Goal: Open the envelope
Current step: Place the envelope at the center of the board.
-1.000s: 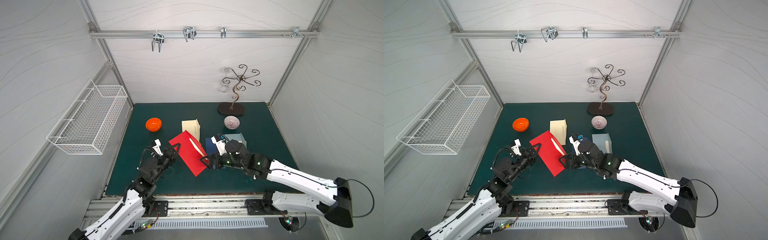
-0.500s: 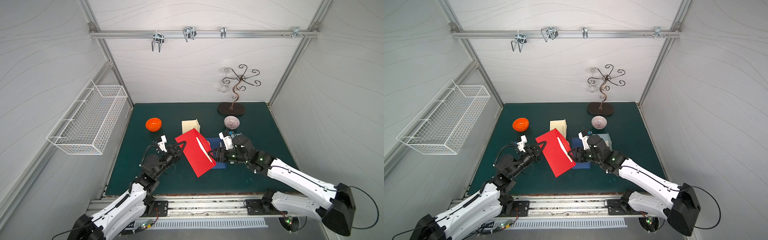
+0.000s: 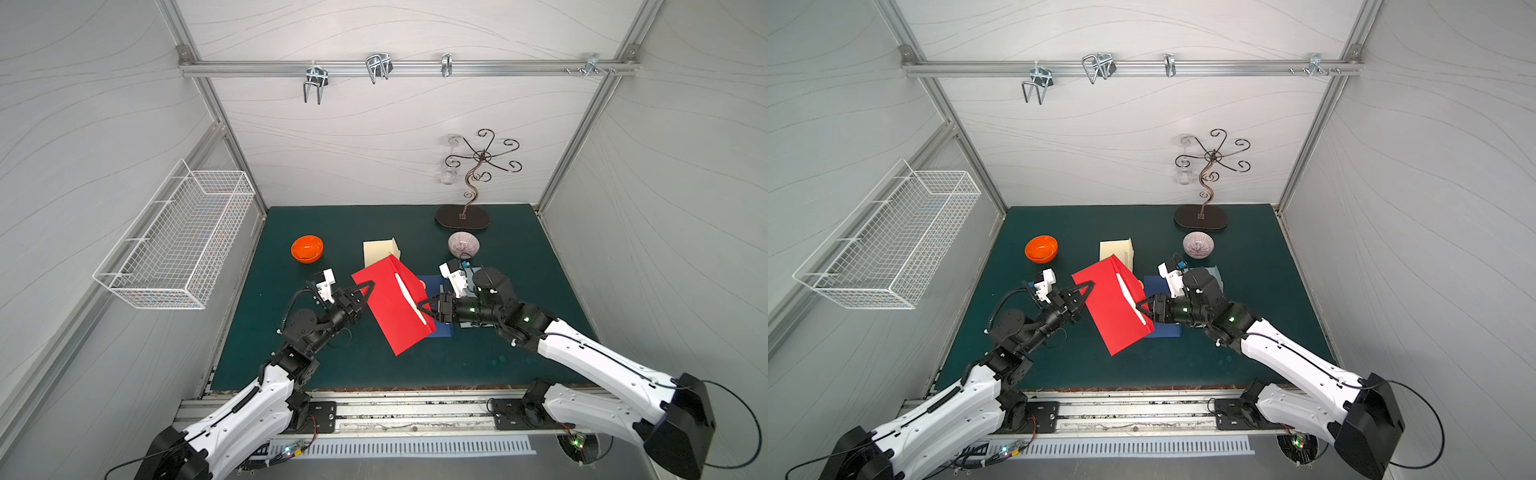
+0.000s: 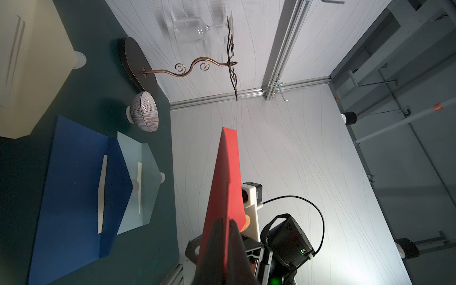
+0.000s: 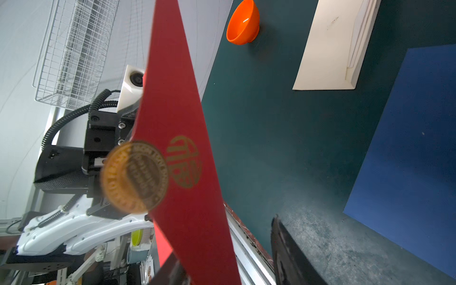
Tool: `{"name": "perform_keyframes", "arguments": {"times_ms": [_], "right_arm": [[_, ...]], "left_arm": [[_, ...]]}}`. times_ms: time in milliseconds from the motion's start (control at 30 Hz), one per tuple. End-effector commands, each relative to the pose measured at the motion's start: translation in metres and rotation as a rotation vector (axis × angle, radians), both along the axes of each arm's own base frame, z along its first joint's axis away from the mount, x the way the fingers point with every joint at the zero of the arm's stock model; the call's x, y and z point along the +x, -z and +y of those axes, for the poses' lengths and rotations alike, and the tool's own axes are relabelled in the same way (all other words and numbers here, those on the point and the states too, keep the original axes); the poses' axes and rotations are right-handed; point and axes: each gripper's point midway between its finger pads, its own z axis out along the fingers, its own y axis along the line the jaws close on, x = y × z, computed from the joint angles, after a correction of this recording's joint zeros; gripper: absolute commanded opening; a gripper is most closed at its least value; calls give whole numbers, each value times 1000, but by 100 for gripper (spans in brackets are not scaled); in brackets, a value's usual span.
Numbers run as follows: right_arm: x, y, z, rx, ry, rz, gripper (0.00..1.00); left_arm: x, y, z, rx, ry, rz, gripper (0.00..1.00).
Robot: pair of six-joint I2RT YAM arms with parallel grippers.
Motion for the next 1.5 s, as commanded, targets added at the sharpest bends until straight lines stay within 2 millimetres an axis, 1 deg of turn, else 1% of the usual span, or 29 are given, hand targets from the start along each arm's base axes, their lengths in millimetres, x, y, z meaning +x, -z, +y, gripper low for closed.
{"name": "perform_keyframes", "arguments": {"times_ms": [0,167,267,333,433,567,600,667,700,733,767,800,833,900,1000,1100,1200,1267,1433,1467], "right_arm": [[1,-8,4,32,-15,-7,42],[2,-10,-1,50,-6,-2,33],[1,-11,-2,57,-17,-5,25],[-1,-10,-2,62,-29,1,16],[-2,-9,-2,65,-30,5,7],[1,-10,-6,61,-12,-5,0],[1,-9,-6,59,-11,-6,0],[1,-9,-8,54,-11,-15,0],[1,-8,-9,46,-6,-17,0],[3,-4,-10,32,4,-17,0],[4,0,-12,18,13,-14,0],[5,6,-13,-4,26,-5,0],[6,14,-15,-31,39,6,0],[7,26,-16,-70,54,22,0],[5,45,-11,-133,79,37,0],[2,63,1,-192,95,53,0],[-1,80,19,-195,96,99,0],[-2,91,29,-199,108,128,0],[3,128,32,-271,218,212,0],[3,132,33,-265,229,227,0]], "left_arm": [[-7,-50,-1,-78,29,-125,0],[-6,-48,-1,-69,30,-118,0],[-5,-48,-2,-65,31,-112,0],[-5,-47,-3,-62,36,-108,0],[-5,-45,-3,-57,34,-99,0],[-4,-38,-3,-40,33,-79,0],[-4,-37,-3,-36,29,-77,0],[-3,-29,-2,-5,19,-56,1],[-1,-19,0,33,4,-23,9],[1,-6,3,84,-16,15,19],[1,4,6,136,-34,48,26],[1,20,12,204,-61,96,35],[0,30,20,271,-92,136,42],[-3,48,39,411,-164,206,50],[-9,53,70,594,-268,237,64],[-18,57,104,730,-386,293,67],[-25,55,124,761,-466,310,67],[-28,53,128,733,-486,298,66],[-32,59,127,634,-496,296,65],[-32,59,127,628,-493,292,65]]}}
